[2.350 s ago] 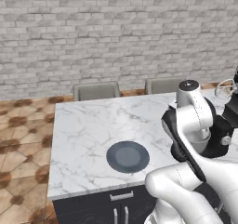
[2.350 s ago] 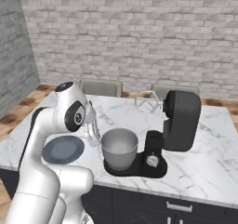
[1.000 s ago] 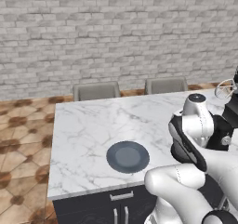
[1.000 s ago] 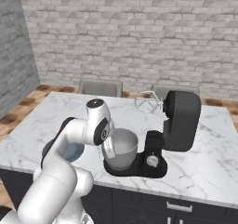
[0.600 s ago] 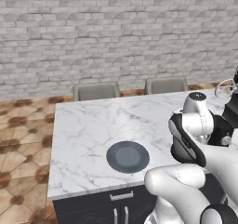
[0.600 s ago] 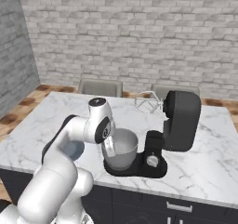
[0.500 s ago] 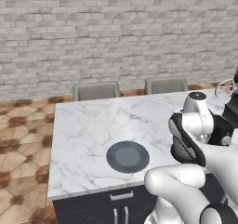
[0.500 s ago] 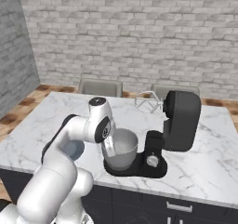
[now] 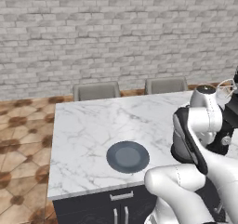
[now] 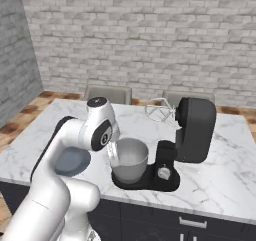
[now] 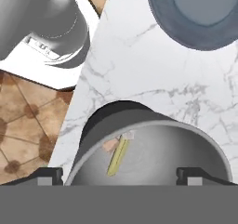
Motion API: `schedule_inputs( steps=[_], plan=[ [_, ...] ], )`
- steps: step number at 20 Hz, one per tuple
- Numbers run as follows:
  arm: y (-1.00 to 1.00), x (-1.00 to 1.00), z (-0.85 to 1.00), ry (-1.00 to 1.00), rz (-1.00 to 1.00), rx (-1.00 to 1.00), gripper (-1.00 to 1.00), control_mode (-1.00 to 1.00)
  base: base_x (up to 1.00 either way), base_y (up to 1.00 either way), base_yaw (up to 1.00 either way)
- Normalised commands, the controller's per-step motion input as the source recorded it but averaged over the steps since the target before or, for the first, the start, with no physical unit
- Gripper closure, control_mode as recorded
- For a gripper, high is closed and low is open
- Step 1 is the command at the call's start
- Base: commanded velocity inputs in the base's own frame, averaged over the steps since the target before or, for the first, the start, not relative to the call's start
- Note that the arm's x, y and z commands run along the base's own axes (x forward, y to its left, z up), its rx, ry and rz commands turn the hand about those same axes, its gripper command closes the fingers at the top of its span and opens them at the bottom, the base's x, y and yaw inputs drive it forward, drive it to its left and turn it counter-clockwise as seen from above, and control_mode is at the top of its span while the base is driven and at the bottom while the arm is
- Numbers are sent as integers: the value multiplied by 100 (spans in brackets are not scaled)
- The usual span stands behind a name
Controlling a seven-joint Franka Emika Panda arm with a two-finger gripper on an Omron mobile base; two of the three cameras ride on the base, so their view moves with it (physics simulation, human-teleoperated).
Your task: Add butter and sugar cubes to the stand mixer bowl and then turn on the stand mixer to begin making frosting.
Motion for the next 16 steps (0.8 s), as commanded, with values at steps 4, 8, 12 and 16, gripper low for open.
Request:
schedule_inputs(
  steps=[4,8,12,16],
  plan=[
    [20,-63,-6,-1,0,0,-100,-100,0,0,0],
    [-2,-84,0,-13,-2,0,-100,-100,0,0,0],
    [-15,-61,5,-10,-5,0,-100,-100,0,0,0],
    [-39,-40,13,-8,-6,0,-100,-100,0,0,0]
  ],
)
